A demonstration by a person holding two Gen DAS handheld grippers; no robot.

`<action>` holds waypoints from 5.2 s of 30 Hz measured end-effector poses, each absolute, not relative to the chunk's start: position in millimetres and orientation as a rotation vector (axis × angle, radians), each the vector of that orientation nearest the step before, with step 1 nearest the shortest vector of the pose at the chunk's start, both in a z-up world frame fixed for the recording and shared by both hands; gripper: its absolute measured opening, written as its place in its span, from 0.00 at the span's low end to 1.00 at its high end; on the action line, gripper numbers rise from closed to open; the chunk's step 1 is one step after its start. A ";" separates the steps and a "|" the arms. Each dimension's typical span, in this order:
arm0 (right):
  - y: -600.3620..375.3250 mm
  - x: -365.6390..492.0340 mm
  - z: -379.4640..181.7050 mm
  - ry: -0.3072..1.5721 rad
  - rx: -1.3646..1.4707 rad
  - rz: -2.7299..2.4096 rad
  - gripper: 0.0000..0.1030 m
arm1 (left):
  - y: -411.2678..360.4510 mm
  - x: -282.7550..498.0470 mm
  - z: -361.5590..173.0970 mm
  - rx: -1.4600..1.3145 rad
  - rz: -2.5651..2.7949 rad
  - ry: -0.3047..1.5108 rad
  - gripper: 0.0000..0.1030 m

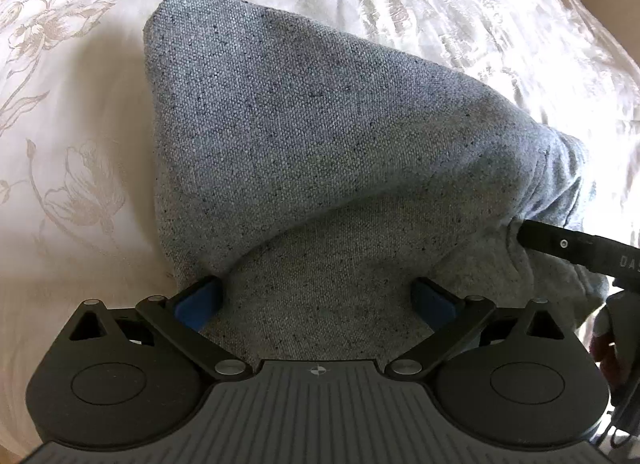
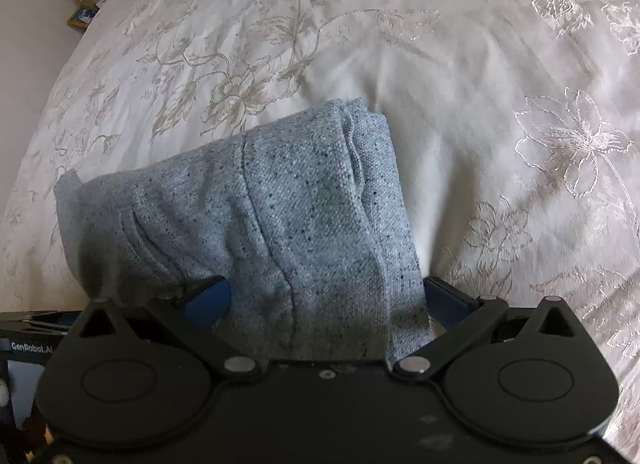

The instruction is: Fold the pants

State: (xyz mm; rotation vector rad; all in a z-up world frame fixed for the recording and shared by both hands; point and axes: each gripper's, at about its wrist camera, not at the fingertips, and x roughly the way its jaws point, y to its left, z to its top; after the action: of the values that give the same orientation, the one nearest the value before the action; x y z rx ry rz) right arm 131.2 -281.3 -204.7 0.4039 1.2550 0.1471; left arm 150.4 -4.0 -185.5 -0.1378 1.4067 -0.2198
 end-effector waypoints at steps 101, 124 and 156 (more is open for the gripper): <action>-267.9 346.1 -116.0 0.955 0.230 0.067 0.34 | 66.0 275.9 -126.0 -0.045 0.170 1.054 0.30; -213.9 385.0 -142.5 0.916 0.162 0.284 0.37 | -13.0 328.4 -121.9 0.078 -0.060 0.930 0.31; -229.3 162.7 -20.2 0.843 0.166 0.254 0.79 | -52.6 113.3 -13.8 0.093 0.009 0.799 0.31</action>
State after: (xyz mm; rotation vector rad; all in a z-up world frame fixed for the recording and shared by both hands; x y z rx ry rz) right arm 162.7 -229.3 -20.2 0.1664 0.8425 0.2544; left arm 113.3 -52.6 -13.8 0.0928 0.7987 0.0091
